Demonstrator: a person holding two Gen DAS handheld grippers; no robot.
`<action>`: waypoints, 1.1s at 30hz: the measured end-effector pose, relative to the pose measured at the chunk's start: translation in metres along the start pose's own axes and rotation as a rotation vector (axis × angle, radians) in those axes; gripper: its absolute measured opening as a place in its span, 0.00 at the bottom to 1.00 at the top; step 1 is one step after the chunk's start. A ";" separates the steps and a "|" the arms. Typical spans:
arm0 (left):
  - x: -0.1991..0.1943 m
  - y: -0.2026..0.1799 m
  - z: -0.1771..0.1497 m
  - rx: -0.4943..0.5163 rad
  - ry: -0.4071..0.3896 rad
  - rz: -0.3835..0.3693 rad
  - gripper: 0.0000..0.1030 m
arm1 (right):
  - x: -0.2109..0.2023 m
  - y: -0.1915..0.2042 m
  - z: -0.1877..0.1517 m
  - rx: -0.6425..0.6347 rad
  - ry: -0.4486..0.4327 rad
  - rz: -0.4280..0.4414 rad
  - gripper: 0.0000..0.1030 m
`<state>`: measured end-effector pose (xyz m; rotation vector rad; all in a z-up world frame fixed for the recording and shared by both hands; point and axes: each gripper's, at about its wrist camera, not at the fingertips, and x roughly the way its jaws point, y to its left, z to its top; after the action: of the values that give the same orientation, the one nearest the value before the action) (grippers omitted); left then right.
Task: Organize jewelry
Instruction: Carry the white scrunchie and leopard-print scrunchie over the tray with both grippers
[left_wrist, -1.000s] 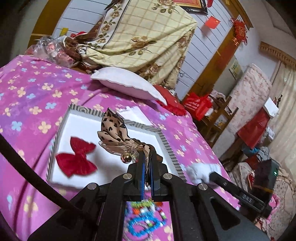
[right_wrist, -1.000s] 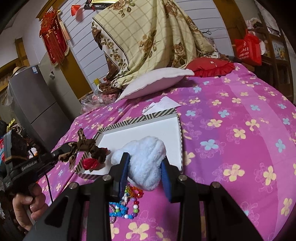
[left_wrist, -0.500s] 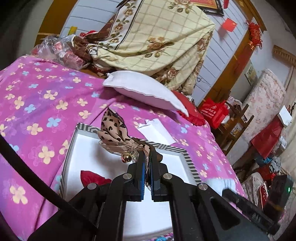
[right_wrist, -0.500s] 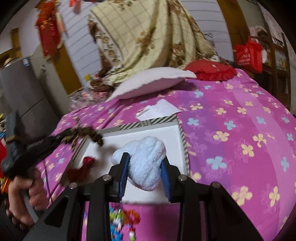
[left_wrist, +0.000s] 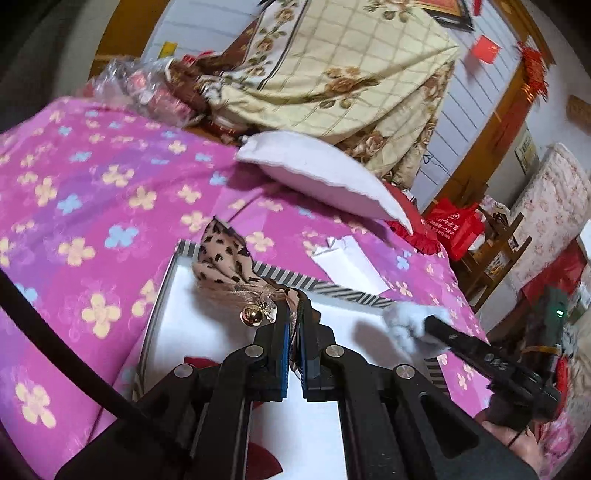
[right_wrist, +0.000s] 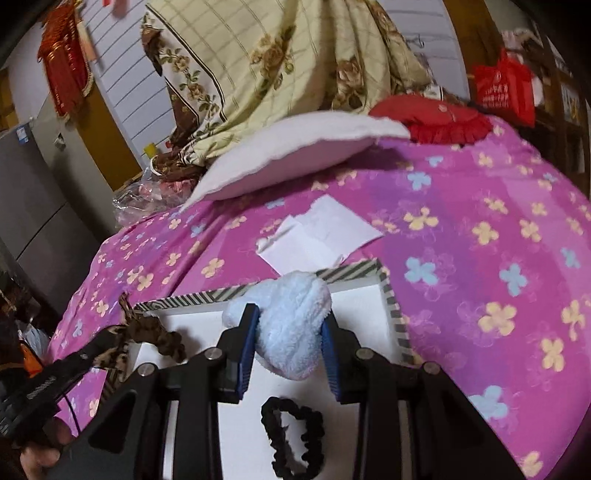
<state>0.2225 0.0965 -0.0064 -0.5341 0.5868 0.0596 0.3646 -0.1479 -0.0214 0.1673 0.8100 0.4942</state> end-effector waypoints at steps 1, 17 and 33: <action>-0.001 -0.002 0.000 0.015 -0.012 0.002 0.00 | 0.004 -0.001 0.001 0.000 0.004 -0.001 0.33; 0.021 0.005 -0.011 0.059 0.081 0.204 0.00 | 0.031 -0.014 -0.003 0.046 0.092 -0.024 0.33; 0.029 0.017 -0.016 0.058 0.124 0.287 0.00 | 0.038 -0.011 -0.004 0.019 0.118 -0.058 0.44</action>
<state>0.2349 0.0999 -0.0413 -0.3958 0.7814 0.2824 0.3877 -0.1393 -0.0518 0.1324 0.9325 0.4451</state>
